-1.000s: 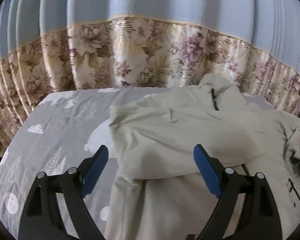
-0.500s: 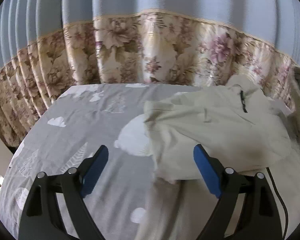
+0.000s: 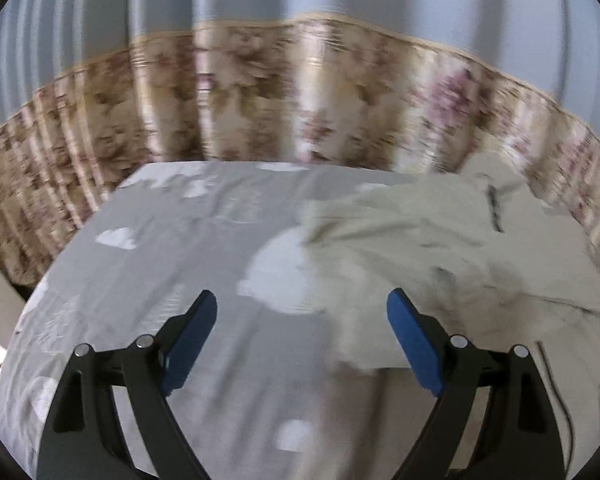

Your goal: Fold large clothes

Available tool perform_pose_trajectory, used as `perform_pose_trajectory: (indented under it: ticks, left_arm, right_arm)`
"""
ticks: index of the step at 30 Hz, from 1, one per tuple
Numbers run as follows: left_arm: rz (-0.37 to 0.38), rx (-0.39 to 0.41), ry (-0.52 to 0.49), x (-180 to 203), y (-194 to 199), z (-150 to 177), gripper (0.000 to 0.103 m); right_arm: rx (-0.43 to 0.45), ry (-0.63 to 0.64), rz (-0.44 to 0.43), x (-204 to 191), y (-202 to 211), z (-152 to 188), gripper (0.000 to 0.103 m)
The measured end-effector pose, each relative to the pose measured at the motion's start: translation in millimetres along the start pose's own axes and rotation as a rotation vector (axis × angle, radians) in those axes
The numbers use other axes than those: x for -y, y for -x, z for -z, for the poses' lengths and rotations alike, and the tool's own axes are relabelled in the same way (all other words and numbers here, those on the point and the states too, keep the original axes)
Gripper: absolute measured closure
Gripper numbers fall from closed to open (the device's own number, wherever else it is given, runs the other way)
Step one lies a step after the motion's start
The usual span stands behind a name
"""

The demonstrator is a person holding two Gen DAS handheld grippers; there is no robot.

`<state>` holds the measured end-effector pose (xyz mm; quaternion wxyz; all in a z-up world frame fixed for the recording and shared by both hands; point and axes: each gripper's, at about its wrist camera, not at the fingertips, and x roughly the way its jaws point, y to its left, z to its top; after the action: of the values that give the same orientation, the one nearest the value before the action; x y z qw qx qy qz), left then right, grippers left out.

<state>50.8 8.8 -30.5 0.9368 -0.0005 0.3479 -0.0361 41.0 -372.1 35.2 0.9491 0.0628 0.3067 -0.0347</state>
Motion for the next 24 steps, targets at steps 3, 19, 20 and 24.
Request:
perform_pose_trajectory:
  ticks: [3,19,20,24]
  left_arm:
    - [0.021,-0.009,-0.104,39.7,1.2,-8.4,0.016]
    - [0.129,-0.152,-0.227,153.8,-79.8,-13.0,0.071]
    - [0.137,-0.129,-0.229,153.3,-75.4,-15.9,0.072]
    - [0.087,0.02,-0.183,127.3,-43.5,-45.3,0.073]
  right_arm:
    - [-0.011,-0.015,0.135,38.8,-12.3,26.0,0.012]
    - [-0.106,-0.054,0.251,96.9,-25.1,48.1,0.012]
    - [-0.11,-0.084,0.251,105.2,-25.8,49.2,0.012]
    - [-0.122,-0.151,0.232,120.5,-25.9,51.0,0.012]
